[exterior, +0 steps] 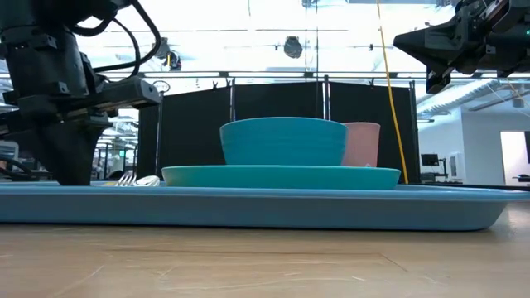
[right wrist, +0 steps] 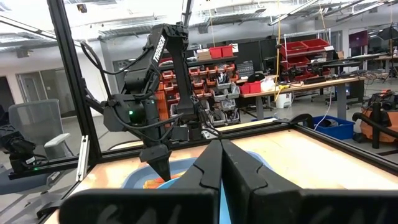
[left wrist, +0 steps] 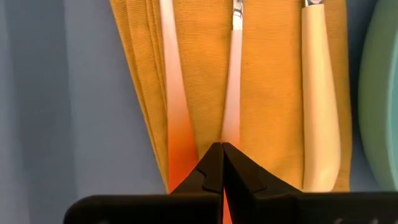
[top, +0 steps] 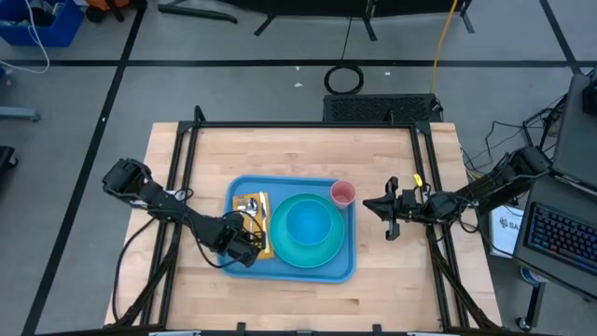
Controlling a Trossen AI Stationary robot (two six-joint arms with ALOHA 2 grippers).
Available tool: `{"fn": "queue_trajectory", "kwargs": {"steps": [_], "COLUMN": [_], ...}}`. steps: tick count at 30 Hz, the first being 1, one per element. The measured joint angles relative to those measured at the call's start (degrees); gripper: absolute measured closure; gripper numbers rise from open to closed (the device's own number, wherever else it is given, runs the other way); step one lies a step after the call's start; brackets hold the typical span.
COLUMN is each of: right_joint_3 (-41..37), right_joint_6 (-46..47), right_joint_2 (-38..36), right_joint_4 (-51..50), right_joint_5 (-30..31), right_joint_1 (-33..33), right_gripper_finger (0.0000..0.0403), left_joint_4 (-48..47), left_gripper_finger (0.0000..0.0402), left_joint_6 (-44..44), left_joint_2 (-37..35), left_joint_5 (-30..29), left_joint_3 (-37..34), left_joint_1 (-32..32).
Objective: Set up tray
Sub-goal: Adjust the yellow napkin on the blue serving tray
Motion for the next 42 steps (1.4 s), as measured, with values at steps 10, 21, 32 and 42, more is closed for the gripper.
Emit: {"fn": "queue_trajectory", "kwargs": {"steps": [10,21,32,42], "right_joint_3": [0.0,0.0,0.0,0.0], "right_joint_6": [0.0,0.0,0.0,0.0], "right_joint_2": [0.0,0.0,0.0,0.0], "right_joint_4": [0.0,0.0,0.0,0.0], "right_joint_5": [0.0,0.0,0.0,0.0], "right_joint_1": [0.0,0.0,0.0,0.0], "right_gripper_finger": [0.0403,0.0403,0.0403,0.0403], "left_joint_4": [-1.4,0.2,1.7,0.6], "left_gripper_finger": [0.0401,0.0401,0.0401,0.0401], "left_joint_6": [-0.2,0.4,2.0,0.9], "left_joint_2": [0.0,0.0,0.0,0.0], "left_joint_5": [2.3,-0.2,-2.7,-0.3], "left_joint_3": [0.0,0.0,0.0,0.0], "left_joint_1": [0.2,0.1,0.1,0.4]}}
